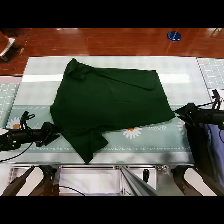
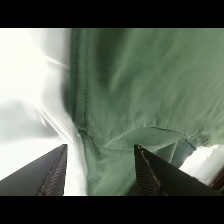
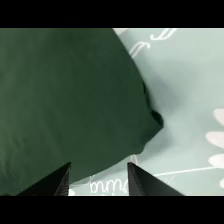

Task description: Fold the shirts.

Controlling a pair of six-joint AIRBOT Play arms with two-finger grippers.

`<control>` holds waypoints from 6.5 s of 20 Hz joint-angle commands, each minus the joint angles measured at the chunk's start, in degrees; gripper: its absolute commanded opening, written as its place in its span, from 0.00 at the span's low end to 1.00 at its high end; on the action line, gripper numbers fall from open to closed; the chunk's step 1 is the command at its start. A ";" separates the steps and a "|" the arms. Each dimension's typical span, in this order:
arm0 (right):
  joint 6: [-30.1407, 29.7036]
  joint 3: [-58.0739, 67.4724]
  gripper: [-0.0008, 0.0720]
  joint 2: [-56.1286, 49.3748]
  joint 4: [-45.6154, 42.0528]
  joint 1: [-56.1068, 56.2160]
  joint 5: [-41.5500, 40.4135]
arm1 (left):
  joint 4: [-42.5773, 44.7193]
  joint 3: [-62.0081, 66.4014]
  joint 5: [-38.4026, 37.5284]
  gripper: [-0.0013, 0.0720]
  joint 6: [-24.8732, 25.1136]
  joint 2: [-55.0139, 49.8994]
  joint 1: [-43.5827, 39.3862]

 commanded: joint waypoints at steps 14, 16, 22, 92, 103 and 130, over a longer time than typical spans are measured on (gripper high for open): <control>2.05 0.42 0.57 -9.92 -1.40 -0.02 -4.87 | -6.82 4.61 6.49 0.04 7.21 -12.07 -6.73; 1.86 2.01 0.57 -13.14 -1.33 0.00 -4.20 | -6.82 4.61 6.49 0.04 7.21 -12.07 -6.73; -0.07 3.19 0.57 -17.94 2.14 0.39 -3.32 | -7.72 4.59 6.51 0.04 7.21 -12.07 -6.73; 1.07 67.87 0.04 -48.09 1.14 11.82 17.27 | 1.60 77.44 -9.22 0.04 -6.69 -46.36 -20.79; 6.91 57.29 0.34 -48.17 -10.54 14.58 14.99 | 9.03 65.40 -9.05 0.70 -7.08 -46.93 -24.98; 2.25 -2.71 0.57 10.69 -1.60 2.08 -0.31 | -5.42 -0.87 8.61 0.71 7.41 -5.81 -5.14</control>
